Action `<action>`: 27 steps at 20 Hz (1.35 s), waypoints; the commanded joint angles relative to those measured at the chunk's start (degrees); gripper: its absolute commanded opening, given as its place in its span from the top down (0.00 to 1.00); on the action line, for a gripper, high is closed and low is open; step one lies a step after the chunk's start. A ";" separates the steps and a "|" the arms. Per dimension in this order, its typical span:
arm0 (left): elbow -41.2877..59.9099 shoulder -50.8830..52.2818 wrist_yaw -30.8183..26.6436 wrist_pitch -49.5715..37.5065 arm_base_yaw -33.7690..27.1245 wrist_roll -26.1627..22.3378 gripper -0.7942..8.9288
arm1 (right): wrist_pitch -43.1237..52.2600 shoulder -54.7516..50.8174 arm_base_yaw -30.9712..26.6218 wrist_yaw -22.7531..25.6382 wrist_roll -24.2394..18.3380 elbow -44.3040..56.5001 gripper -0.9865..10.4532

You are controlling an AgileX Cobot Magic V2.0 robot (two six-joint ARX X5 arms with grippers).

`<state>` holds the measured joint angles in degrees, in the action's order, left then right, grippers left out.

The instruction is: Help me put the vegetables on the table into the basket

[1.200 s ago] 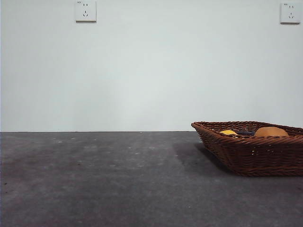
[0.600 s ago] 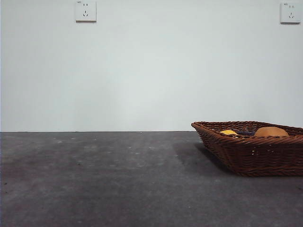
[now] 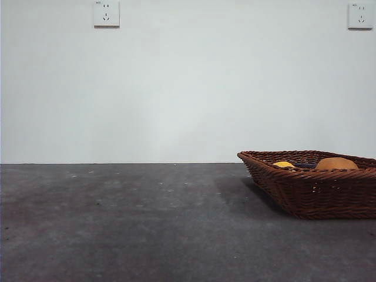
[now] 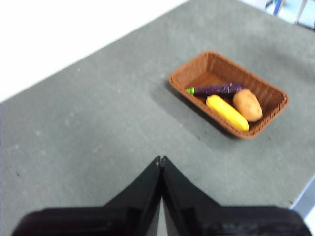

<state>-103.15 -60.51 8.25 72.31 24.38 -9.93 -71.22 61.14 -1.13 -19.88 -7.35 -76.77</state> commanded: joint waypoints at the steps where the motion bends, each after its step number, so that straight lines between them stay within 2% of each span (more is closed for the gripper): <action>1: 0.31 1.79 -4.17 -1.49 -0.55 0.24 0.92 | 1.88 0.17 0.02 0.02 -0.28 0.11 0.91; 3: 0.33 3.76 -6.56 -3.69 -4.24 -2.86 0.92 | 3.10 0.20 0.02 0.02 -0.28 0.11 0.91; 6: 2.99 8.63 -0.59 -11.02 -12.70 -7.48 0.92 | 4.39 0.20 0.02 0.02 -0.28 0.11 0.91; 8: 9.86 14.14 4.72 -18.43 -18.08 -9.64 0.92 | 4.37 0.20 0.02 0.02 -0.28 0.11 0.91; 11: 25.88 23.12 5.64 -31.26 -23.02 -11.61 0.92 | 4.35 0.20 0.02 0.02 -0.28 0.11 0.91; 15: 49.81 34.01 5.66 -47.84 -26.97 -11.52 0.92 | 4.35 0.20 0.02 0.02 -0.28 0.11 0.91; 19: 69.59 42.49 5.60 -58.64 -27.58 -9.49 0.92 | 4.35 0.20 0.02 0.02 -0.28 0.11 0.91; 21: 77.13 46.03 4.98 -61.79 -27.58 -7.76 0.92 | 4.35 0.20 0.02 0.02 -0.28 0.11 0.91; 27: 92.04 55.84 -0.85 -62.12 -27.58 -3.56 0.92 | 4.35 0.20 0.02 0.02 -0.28 0.11 0.91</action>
<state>-11.64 -4.78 7.79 10.83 -3.01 -14.79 -67.20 61.21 -1.13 -19.88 -7.35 -76.77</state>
